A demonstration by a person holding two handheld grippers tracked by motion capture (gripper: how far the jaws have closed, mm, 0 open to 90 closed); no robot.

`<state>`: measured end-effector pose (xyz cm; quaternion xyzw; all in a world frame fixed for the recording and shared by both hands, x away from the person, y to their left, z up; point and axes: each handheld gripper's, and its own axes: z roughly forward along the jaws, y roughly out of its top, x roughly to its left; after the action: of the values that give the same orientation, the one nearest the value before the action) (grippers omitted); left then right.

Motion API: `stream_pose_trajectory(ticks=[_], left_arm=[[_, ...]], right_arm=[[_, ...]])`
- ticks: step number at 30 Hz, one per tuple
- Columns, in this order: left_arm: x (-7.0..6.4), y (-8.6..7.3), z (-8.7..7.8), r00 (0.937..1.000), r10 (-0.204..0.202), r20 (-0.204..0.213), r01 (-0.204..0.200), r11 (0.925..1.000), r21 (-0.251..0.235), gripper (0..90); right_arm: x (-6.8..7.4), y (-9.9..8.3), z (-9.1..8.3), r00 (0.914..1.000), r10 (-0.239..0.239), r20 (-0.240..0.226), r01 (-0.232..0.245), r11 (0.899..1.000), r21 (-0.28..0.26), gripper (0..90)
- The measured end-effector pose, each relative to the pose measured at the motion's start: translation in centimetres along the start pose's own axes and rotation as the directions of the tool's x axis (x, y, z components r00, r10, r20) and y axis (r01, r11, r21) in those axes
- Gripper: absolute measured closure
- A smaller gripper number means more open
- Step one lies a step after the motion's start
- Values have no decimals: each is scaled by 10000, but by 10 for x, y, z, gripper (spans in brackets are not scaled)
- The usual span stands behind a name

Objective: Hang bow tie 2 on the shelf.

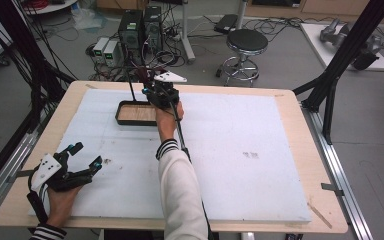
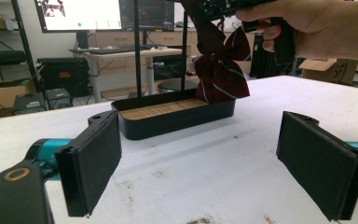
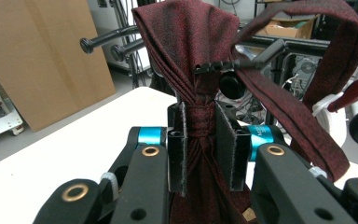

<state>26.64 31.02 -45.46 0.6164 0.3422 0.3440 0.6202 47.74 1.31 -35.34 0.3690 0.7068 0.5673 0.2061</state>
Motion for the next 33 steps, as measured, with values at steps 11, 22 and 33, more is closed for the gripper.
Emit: stream_pose_trajectory(ticks=[11, 22, 33], left_arm=[[0, 0, 0, 10000, -21, -2, 21, 10000, -12, 143], [0, 0, 0, 10000, -16, 14, 16, 10000, -7, 143], [0, 0, -1, 10000, 40, 28, -40, 10000, -30, 144]], right_arm=[[-3, -5, 4, 9994, 211, 291, -221, 9991, 366, 754], [-4, -9, 7, 9988, 163, 456, -201, 9963, 841, 749], [-1, -8, 5, 9988, -125, 483, 71, 9940, 1089, 592]])
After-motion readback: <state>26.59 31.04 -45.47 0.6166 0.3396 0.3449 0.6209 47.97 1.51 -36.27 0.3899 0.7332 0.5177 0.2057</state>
